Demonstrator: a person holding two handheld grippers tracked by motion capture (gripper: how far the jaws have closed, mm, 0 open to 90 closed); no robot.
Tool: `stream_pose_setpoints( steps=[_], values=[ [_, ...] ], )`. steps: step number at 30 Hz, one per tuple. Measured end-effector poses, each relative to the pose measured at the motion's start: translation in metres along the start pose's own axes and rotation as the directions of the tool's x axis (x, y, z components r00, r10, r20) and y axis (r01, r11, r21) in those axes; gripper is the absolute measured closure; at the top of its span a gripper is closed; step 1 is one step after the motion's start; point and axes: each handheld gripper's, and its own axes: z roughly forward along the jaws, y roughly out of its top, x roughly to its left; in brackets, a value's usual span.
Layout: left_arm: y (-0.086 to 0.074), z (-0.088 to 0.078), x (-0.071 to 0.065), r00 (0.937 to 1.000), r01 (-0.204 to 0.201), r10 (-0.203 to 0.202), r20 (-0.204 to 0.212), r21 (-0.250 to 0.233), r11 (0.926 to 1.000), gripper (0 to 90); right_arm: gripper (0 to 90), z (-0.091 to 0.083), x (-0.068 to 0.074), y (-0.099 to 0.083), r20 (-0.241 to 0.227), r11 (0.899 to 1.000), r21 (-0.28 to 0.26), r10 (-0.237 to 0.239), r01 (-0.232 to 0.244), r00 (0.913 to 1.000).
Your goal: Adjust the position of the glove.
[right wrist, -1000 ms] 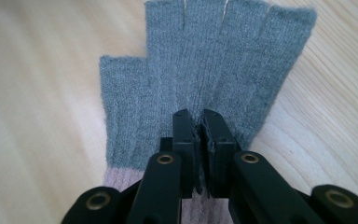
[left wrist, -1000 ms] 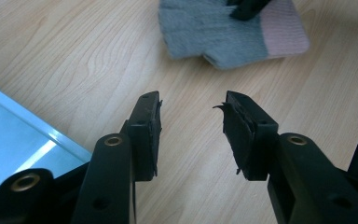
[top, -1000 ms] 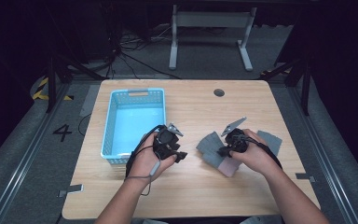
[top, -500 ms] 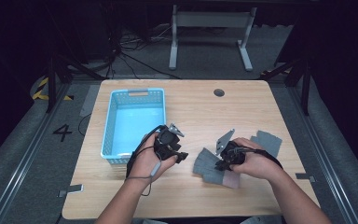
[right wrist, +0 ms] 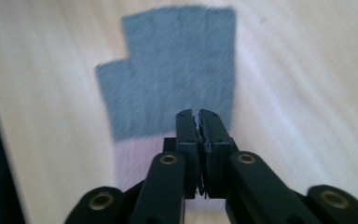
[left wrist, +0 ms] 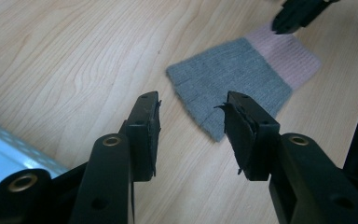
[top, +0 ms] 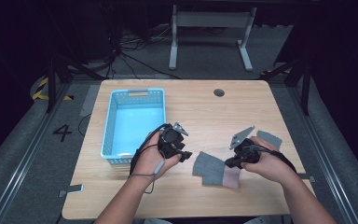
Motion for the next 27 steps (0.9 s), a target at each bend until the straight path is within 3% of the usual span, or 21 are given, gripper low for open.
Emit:
stream_pose_setpoints(
  steps=[6,9,14,23,27],
  values=[
    [0.006,0.004,-0.002,0.9998,-0.017,0.017,0.011,0.003,0.9999,56.1,89.5,-0.003,0.007,-0.019,-0.074,0.999,0.027,-0.017,0.019,0.9971],
    [0.008,0.005,-0.003,0.9995,-0.027,0.027,0.015,0.004,0.9996,56.2,89.5,0.002,0.011,-0.025,-0.122,0.998,0.047,-0.04,0.046,0.9917],
    [0.015,0.009,-0.004,0.9987,-0.04,0.04,0.031,0.005,0.9992,56.2,89.1,0.009,0.022,-0.026,-0.185,0.995,0.035,-0.082,0.09,0.9793],
    [0.019,0.012,-0.005,0.9976,-0.057,0.057,0.041,0.011,0.9983,56.2,89.0,0.029,0.035,-0.027,-0.247,0.986,0.076,-0.128,0.151,0.9605],
    [0.018,0.01,-0.006,0.9977,-0.055,0.055,0.04,0.005,0.9984,56.2,89.0,0.035,0.037,-0.026,-0.238,0.983,0.099,-0.129,0.157,0.9625]
  ],
)
